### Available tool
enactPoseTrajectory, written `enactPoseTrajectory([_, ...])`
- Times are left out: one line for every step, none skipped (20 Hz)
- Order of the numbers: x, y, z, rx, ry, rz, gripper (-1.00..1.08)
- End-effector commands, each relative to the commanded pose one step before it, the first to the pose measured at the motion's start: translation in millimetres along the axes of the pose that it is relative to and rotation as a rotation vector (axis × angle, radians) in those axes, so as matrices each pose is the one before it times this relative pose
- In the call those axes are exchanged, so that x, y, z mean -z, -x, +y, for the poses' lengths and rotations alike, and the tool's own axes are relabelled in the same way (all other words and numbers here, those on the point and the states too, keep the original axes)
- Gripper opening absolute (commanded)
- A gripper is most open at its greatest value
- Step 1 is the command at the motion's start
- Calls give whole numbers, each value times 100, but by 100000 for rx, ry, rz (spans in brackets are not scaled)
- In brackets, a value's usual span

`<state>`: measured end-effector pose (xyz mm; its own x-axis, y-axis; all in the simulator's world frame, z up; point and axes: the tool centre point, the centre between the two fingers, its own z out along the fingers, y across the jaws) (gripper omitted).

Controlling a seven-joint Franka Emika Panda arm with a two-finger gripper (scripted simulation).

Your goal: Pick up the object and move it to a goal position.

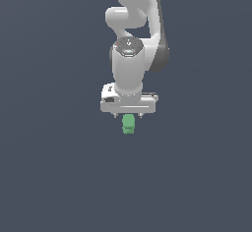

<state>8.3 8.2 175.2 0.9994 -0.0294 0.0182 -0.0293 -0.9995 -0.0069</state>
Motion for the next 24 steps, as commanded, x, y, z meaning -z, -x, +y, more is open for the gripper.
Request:
enactPoseTrajectory([0, 0, 1, 0, 0, 0, 100])
enactPoseTrajectory([-3, 16, 23, -59, -37, -68, 100])
enactPoseTrajectory([-8, 48, 68, -173, -111, -197, 100])
enactPoseTrajectory([-13, 79, 112, -284, -184, -323, 100])
enactPoseTrajectory([-19, 109, 157, -397, -260, -452, 100])
enactPoseTrajectory([-23, 139, 197, -502, -335, -572, 100])
enactPoseTrajectory([-26, 149, 211, -536, -366, -612, 100])
enactPoseTrajectory([-21, 118, 166, -423, -295, -485, 100])
enactPoseTrajectory([-15, 86, 119, -305, -216, -350, 100])
enactPoseTrajectory([-13, 53, 76, -192, -137, -222, 100])
enactPoseTrajectory([-4, 22, 27, -70, -51, -82, 100])
enactPoseTrajectory([-2, -14, -14, 41, 29, 47, 100])
enactPoseTrajectory([14, -30, -45, 106, 77, 127, 100])
enactPoseTrajectory([-32, -5, 16, 0, 0, 0, 100])
enactPoseTrajectory([-63, 33, -28, 87, 40, 19, 100])
enactPoseTrajectory([-123, 42, -6, 90, 37, 5, 100])
enactPoseTrajectory([-168, 56, -34, 167, 71, 20, 100])
enactPoseTrajectory([-212, 69, -31, 198, 86, 33, 100])
enactPoseTrajectory([-255, 85, -48, 258, 111, 48, 100])
enactPoseTrajectory([-300, 100, -52, 300, 128, 58, 100])
enactPoseTrajectory([-343, 118, -62, 349, 146, 68, 100])
enactPoseTrajectory([-386, 136, -66, 388, 157, 74, 100])
enactPoseTrajectory([-429, 159, -83, 448, 175, 82, 100])
enactPoseTrajectory([-473, 182, -89, 494, 186, 87, 100])
